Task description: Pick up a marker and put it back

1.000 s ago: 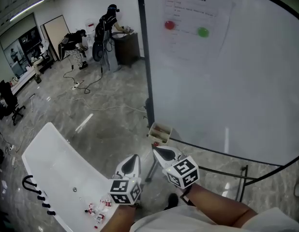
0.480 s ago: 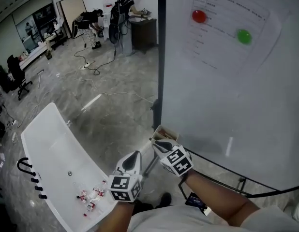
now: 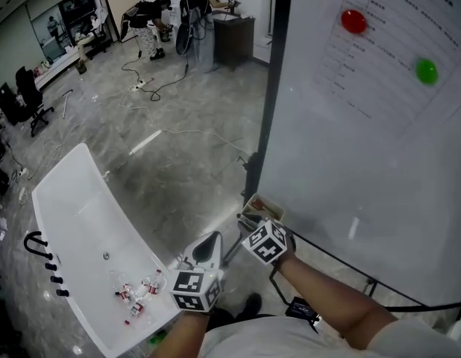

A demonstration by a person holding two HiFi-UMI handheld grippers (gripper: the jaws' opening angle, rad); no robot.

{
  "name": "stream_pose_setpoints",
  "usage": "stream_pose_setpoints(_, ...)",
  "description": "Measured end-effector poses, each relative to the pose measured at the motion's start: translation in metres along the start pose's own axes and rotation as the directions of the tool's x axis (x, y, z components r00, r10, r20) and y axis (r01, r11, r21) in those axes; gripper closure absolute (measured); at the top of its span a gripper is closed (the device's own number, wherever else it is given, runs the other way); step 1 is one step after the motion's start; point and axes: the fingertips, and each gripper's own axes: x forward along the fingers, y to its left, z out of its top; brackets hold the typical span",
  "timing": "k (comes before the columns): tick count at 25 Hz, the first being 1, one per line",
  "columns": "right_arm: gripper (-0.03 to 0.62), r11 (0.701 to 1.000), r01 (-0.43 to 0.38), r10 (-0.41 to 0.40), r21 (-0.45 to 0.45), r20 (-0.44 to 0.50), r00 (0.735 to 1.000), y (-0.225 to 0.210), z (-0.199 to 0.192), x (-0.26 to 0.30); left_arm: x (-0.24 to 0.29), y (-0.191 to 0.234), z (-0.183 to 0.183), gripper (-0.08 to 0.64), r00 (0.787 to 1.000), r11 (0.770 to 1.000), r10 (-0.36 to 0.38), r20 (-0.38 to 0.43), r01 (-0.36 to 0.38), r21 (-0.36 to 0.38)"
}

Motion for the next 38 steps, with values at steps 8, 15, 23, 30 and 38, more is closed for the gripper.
stream_pose_setpoints(8,0.488,0.998,0.043,-0.045,-0.037,-0.059,0.997,0.000,-0.002,0.021,0.003,0.007,-0.010,0.556,1.000,1.000,0.007,-0.011,-0.007,-0.026)
stream_pose_setpoints(15,0.520,0.997,0.074,-0.075,-0.031,-0.056,0.996,-0.003,-0.001,0.023,0.002,0.011,-0.011,0.557,1.000,0.999,0.015,-0.009,-0.016,-0.040)
stream_pose_setpoints(23,0.528,0.995,0.096,-0.096,-0.009,0.064,0.993,-0.010,0.020,-0.009,0.004,0.007,-0.001,0.557,1.000,1.000,0.005,0.007,-0.005,-0.025)
stream_pose_setpoints(30,0.528,0.987,0.139,-0.154,0.076,0.241,0.958,-0.027,0.040,-0.069,0.012,-0.016,0.019,0.557,0.999,0.999,-0.039,0.038,0.038,0.015)
stream_pose_setpoints(38,0.528,0.958,0.109,-0.228,0.264,0.478,0.848,-0.049,0.065,-0.154,0.025,-0.054,0.049,0.556,0.990,0.993,-0.111,0.082,0.106,0.057)
